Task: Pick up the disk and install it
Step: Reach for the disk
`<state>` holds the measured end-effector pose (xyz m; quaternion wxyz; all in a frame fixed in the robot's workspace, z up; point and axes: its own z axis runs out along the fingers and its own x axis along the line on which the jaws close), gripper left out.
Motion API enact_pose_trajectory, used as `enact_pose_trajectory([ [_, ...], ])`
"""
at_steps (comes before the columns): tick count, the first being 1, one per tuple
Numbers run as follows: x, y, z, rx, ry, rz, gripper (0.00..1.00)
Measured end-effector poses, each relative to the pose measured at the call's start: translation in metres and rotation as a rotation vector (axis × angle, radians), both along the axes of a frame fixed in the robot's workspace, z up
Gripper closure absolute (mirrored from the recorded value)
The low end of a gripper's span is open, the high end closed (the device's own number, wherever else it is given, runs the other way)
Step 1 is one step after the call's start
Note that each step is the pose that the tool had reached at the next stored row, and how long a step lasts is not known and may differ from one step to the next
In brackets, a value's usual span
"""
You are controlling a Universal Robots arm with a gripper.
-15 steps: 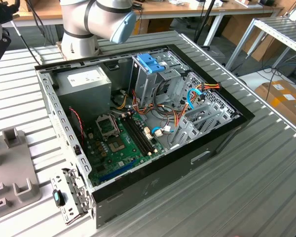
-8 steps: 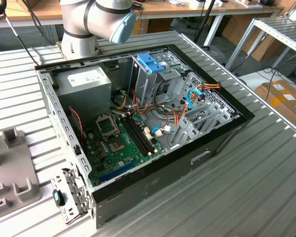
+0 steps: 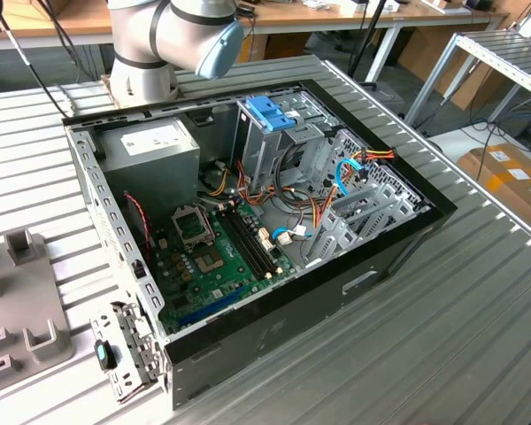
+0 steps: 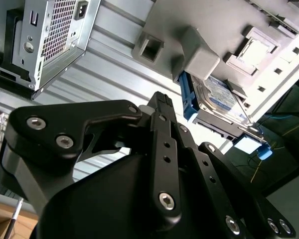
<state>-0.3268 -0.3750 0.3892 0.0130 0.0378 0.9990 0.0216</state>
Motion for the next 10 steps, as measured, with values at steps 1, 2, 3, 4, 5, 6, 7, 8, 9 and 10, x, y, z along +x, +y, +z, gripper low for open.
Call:
enact_pose_trajectory([
  [1, -0.0003, 0.0017, -0.0002, 0.0001, -0.0001, 0.0, 0.89],
  [2, -0.0005, 0.003, -0.0003, 0.0001, -0.0001, 0.0, 0.89],
  [3, -0.0009, 0.0055, -0.0005, 0.0001, -0.0001, 0.0, 0.89],
  [4, -0.0014, 0.0079, -0.0007, 0.0001, -0.0001, 0.0, 0.89],
  [5, -0.0016, 0.009, -0.0008, 0.0001, -0.0002, 0.0, 0.89],
  [6, -0.0017, 0.0096, -0.0008, 0.0, 0.0, 0.0, 0.89],
  [7, -0.002, 0.0098, -0.0009, 0.0001, 0.0, 0.0, 0.89],
  [8, -0.0022, 0.0098, -0.0009, 0.0, 0.0, 0.0, 0.89],
  [9, -0.0033, 0.0099, -0.001, 0.0001, -0.0001, 0.0, 0.89],
  [10, -0.005, 0.0099, -0.0011, 0.0, 0.0, 0.0, 0.89],
])
